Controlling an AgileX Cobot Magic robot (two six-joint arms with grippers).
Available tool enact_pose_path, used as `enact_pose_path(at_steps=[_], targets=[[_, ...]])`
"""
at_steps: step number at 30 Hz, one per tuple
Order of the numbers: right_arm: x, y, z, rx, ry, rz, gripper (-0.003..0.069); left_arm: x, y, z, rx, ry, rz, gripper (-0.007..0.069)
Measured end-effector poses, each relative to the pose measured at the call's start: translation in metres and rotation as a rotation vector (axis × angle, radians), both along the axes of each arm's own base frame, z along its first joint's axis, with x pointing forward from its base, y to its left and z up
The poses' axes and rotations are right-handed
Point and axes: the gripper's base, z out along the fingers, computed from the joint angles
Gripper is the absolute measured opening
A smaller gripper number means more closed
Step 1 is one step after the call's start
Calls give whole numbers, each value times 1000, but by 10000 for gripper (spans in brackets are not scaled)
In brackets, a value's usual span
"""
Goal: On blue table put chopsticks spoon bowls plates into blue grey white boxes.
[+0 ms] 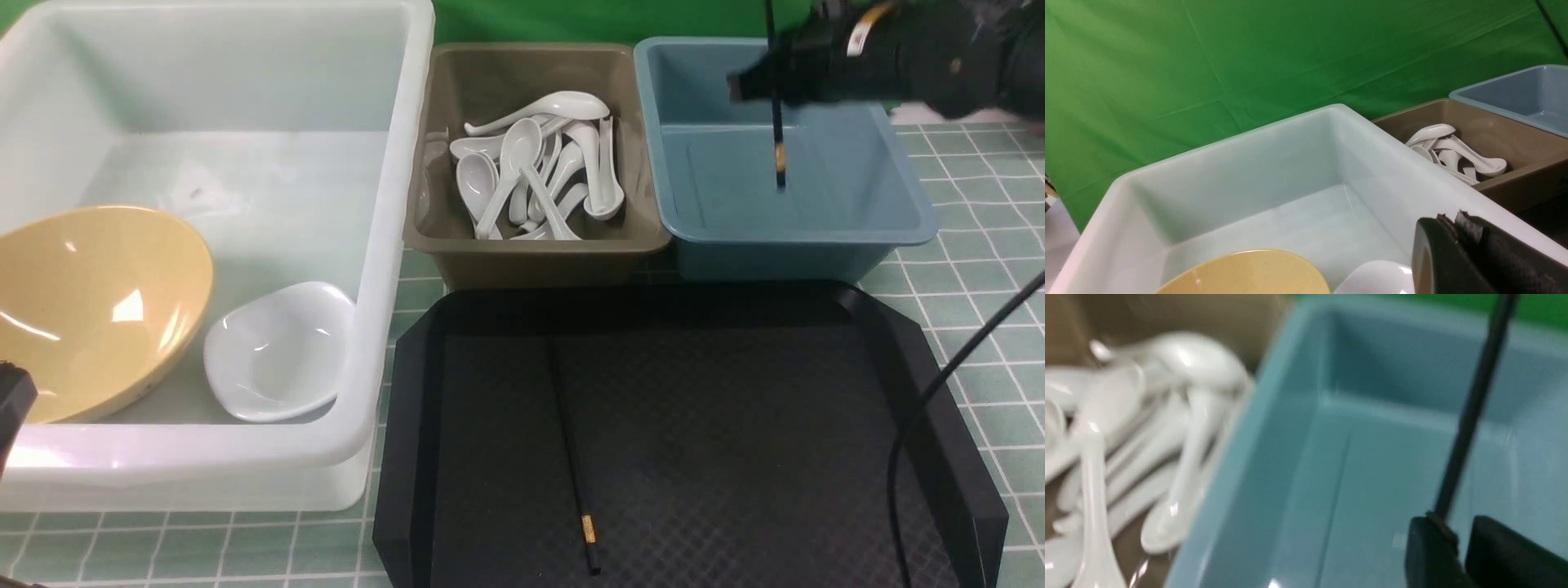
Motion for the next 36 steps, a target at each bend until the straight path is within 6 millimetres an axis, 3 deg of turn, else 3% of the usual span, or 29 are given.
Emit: enact_pose_path(at_steps=[4,10,13,15,21,25,28,31,36], targets=[[-16,7,-6,2,193,-37,290,0,0,0,0,0,0,2],[-52,37,-7,-51,497,23,304,0,0,0,1,0,0,2],[-73,62,-13,-100,602,102,303,0,0,0,1,0,0,2],[-98,94,-28,-149,669,199,303,0,0,0,1,0,0,2],[-141,160,-51,-178,606,399,303,0,0,0,-13,3,0,2],[-146,186,-71,-180,561,461,303,0,0,0,-13,3,0,2],[-146,192,-93,-227,581,496,303,0,0,0,-14,3,0,2],[-144,193,-98,-249,590,505,295,0,0,0,-14,3,0,2],[-145,192,-97,-309,592,560,174,0,0,0,-14,3,0,2]])
